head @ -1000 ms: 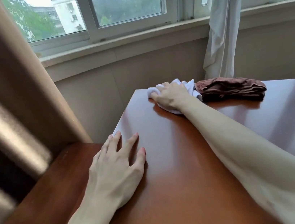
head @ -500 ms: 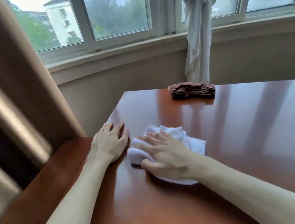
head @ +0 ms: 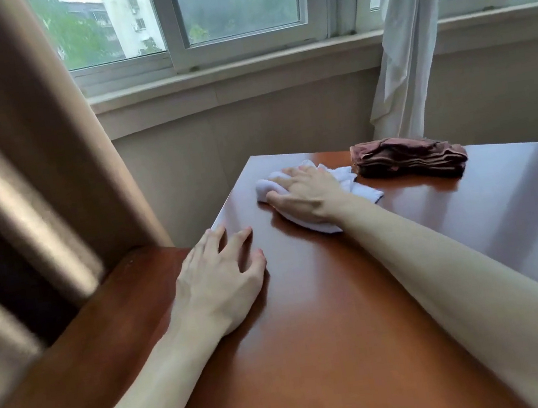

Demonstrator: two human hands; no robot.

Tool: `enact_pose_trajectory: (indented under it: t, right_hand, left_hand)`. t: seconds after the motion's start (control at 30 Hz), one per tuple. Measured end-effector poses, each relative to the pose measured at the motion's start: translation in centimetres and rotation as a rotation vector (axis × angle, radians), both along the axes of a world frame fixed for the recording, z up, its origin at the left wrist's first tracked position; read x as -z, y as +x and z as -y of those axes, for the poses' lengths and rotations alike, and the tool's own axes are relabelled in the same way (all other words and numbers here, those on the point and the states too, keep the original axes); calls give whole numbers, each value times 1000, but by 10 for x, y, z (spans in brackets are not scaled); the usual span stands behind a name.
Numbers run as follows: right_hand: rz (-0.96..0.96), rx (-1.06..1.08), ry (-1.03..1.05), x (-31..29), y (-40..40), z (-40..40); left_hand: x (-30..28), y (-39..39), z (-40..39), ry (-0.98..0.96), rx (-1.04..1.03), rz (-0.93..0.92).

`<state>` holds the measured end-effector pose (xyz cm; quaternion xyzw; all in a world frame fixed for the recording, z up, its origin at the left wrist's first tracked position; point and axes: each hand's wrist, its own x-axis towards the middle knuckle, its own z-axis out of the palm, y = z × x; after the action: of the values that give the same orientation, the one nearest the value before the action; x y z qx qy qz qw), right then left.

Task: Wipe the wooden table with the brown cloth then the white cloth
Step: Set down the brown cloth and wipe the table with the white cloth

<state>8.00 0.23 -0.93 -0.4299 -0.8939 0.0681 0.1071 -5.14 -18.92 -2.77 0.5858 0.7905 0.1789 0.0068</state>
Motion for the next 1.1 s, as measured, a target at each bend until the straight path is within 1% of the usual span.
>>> enact_pose_trajectory:
  t: [0.13,0.27,0.3,0.4,0.43,0.5,0.6,0.7,0.8,0.9,0.97,1.0,1.03,1.1]
  right_hand:
    - [-5,64,-13,2,-31,-45]
    - [8,48,-15,2,-38,-36]
    - [5,32,-7,2,-37,-25]
    - [-24,-117,18,3,-40,38]
    - [-40,-178,27,4,-41,61]
    - [-52,-241,-10,5,-42,107]
    - [-56,-260,-51,3,-41,169]
    - [-56,-293,-29,3,-35,227]
    - [-49,-351,-7,4,-27,283]
    - [-122,-508,38,4,-7,339]
    - [-163,-627,42,5,15,358]
    - [-167,-636,30,4,25,354]
    - [-155,-595,28,5,31,342]
    - [-103,-369,30,2,39,307]
  left_hand:
    - [1,-3,0,5,0,10]
    - [-2,-3,0,-1,-11,40]
    - [-5,-5,0,12,-27,110]
    - [-18,-9,11,139,-51,443]
    - [-23,-11,19,154,-48,483]
    - [-33,-16,41,127,-83,485]
    - [-39,-23,92,114,-144,472]
    - [-37,-26,143,154,-142,431]
    - [-37,-21,179,192,-185,486]
    - [-37,-13,203,205,-215,592]
    - [-36,-7,216,191,-167,585]
    - [-35,-5,221,182,-141,559]
    - [-35,-3,227,186,-118,523]
    - [-32,-6,242,185,-88,426]
